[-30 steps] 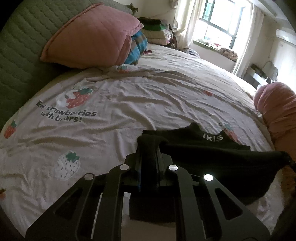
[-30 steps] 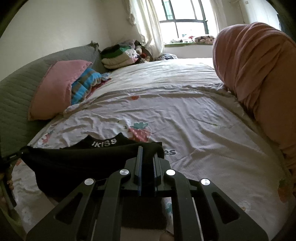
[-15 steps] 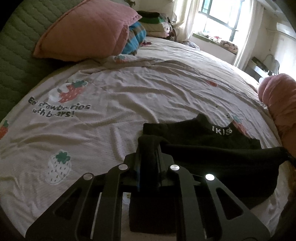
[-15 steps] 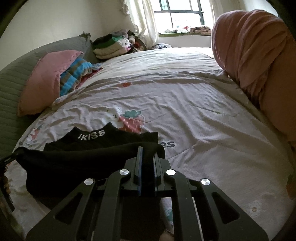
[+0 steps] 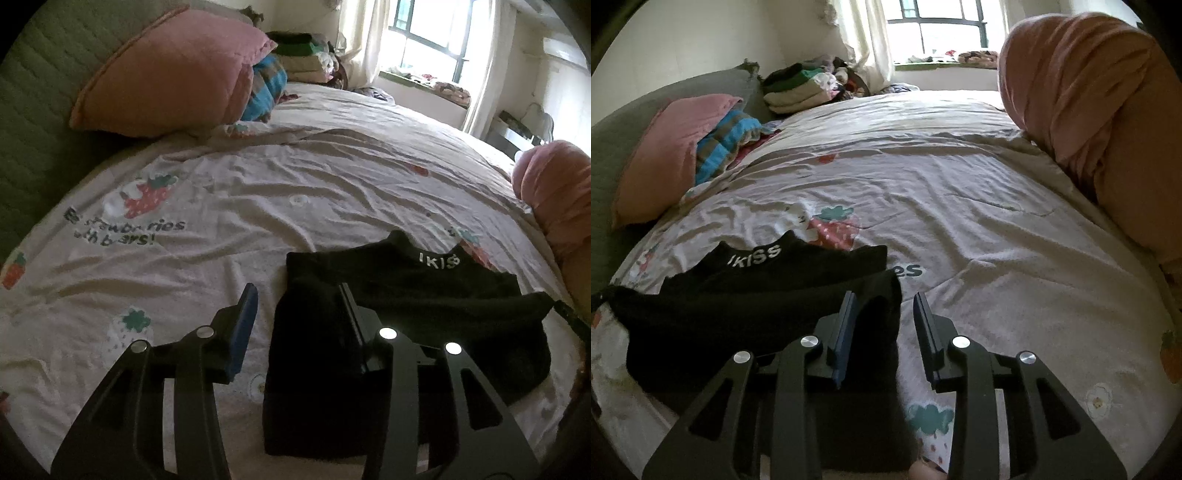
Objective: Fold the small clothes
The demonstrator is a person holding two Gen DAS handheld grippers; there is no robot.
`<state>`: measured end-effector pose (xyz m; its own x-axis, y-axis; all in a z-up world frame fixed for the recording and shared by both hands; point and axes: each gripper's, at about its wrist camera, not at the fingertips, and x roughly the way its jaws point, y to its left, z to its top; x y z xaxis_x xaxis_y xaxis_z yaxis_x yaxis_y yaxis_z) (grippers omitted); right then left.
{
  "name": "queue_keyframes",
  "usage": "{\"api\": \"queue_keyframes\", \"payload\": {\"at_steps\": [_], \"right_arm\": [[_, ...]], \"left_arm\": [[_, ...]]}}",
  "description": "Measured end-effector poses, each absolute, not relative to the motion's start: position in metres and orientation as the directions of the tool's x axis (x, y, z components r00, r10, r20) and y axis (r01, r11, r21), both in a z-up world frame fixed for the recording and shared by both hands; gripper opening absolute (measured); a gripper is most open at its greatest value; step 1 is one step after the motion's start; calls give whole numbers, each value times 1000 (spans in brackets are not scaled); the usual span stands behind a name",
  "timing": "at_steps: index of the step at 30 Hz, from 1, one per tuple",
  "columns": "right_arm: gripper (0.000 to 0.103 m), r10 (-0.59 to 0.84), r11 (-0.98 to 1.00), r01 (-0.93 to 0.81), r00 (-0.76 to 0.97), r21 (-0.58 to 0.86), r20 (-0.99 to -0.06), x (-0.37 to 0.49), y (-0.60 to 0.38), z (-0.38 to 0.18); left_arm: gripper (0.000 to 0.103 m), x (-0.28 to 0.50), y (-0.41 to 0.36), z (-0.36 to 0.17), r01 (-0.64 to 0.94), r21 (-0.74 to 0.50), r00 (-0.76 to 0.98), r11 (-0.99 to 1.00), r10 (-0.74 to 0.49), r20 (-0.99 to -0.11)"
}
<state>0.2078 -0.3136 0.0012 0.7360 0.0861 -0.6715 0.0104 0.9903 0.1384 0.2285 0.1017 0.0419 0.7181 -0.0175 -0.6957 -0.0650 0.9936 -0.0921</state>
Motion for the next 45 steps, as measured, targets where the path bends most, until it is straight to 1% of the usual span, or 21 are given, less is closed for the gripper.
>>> {"api": "queue_keyframes", "payload": {"at_steps": [1,3,4,6,7,8,9,11,12,15,17,19,23,28,35,38,41,45], "right_arm": [[31,98,991,-8,737,136,-669,203,-311,2],[31,116,990,-34,737,135,-665,197,-305,3],[31,128,990,-53,732,132,-669,193,-302,2],[30,147,988,-79,723,130,-675,188,-296,0],[28,157,987,-95,715,128,-681,186,-292,-2],[24,164,986,-108,706,124,-688,185,-289,-4],[22,170,985,-122,697,119,-696,183,-285,-7],[20,182,983,-148,678,110,-712,181,-277,-13],[20,185,982,-157,672,106,-718,180,-274,-15],[20,192,978,-189,650,89,-736,180,-264,-23],[20,182,977,-203,641,65,-746,181,-258,-29],[20,158,979,-200,624,39,-765,187,-253,-37],[19,122,983,-185,600,11,-791,205,-248,-53],[19,107,985,-174,610,-2,-785,229,-245,-56],[18,159,987,-125,611,104,-775,269,-252,-52],[18,168,986,-100,614,135,-771,286,-254,-49],[18,156,987,-70,625,144,-765,298,-258,-48],[18,125,989,-21,640,145,-758,309,-268,-46]], "left_arm": [[36,226,101,44,-61,-90,723,994,-18,-691],[40,219,100,47,-58,-91,736,994,-19,-676],[41,215,100,49,-60,-89,743,994,-15,-669],[41,210,98,50,-49,-85,744,995,-20,-668],[40,209,94,47,-36,-74,730,997,-24,-682],[33,209,90,43,-19,-66,712,998,-33,-702],[19,208,87,40,-9,-63,700,998,-39,-713],[6,210,76,24,32,-64,643,997,-70,-763],[4,210,72,18,43,-63,622,997,-76,-779],[3,213,58,-7,60,-18,567,998,-48,-822],[3,217,53,-21,59,38,549,998,-1,-836],[3,221,54,-29,54,56,537,997,18,-844],[3,232,54,-33,38,70,554,997,37,-832],[3,254,53,-37,18,77,572,997,53,-818],[4,285,64,-37,-22,40,585,999,46,-810],[5,299,78,-31,-67,-26,593,997,19,-805],[8,308,91,-21,-93,-62,616,994,9,-787],[9,312,119,-16,-156,-111,631,981,13,-775]]}}
